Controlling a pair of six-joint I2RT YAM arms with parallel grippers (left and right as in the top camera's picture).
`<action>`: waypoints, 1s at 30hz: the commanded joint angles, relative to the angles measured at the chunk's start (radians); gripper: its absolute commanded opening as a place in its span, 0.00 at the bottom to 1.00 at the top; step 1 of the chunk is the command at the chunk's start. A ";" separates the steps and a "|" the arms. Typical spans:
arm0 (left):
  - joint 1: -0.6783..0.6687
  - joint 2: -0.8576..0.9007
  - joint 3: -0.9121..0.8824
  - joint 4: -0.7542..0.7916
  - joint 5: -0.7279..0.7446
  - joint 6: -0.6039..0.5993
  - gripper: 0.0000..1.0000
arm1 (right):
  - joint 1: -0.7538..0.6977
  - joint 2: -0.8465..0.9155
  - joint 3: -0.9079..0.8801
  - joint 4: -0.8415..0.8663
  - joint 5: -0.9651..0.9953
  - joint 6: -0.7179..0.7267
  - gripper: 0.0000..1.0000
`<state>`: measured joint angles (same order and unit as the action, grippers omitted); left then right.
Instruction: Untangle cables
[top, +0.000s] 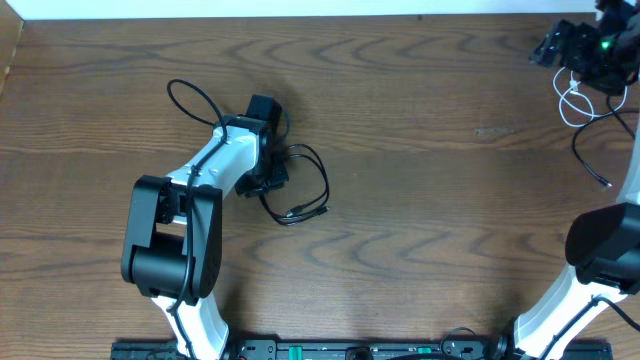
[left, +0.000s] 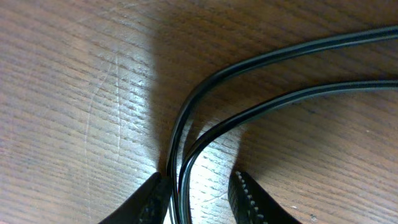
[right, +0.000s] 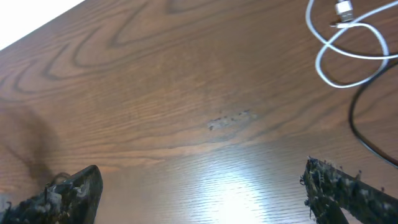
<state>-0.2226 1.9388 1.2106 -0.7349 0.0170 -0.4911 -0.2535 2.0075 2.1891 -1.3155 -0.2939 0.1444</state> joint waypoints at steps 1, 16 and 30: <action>0.003 0.031 -0.062 0.021 -0.014 0.046 0.19 | 0.032 -0.009 0.006 -0.006 0.003 -0.011 0.99; 0.003 -0.294 0.016 0.060 0.253 0.215 0.07 | 0.156 -0.009 0.006 -0.045 -0.082 -0.016 0.99; 0.003 -0.729 0.018 0.133 0.370 0.172 0.07 | 0.228 -0.009 -0.026 -0.060 -0.401 -0.246 0.99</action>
<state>-0.2188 1.2228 1.2304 -0.6075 0.3653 -0.3073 -0.0624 2.0079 2.1845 -1.3746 -0.6212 -0.0330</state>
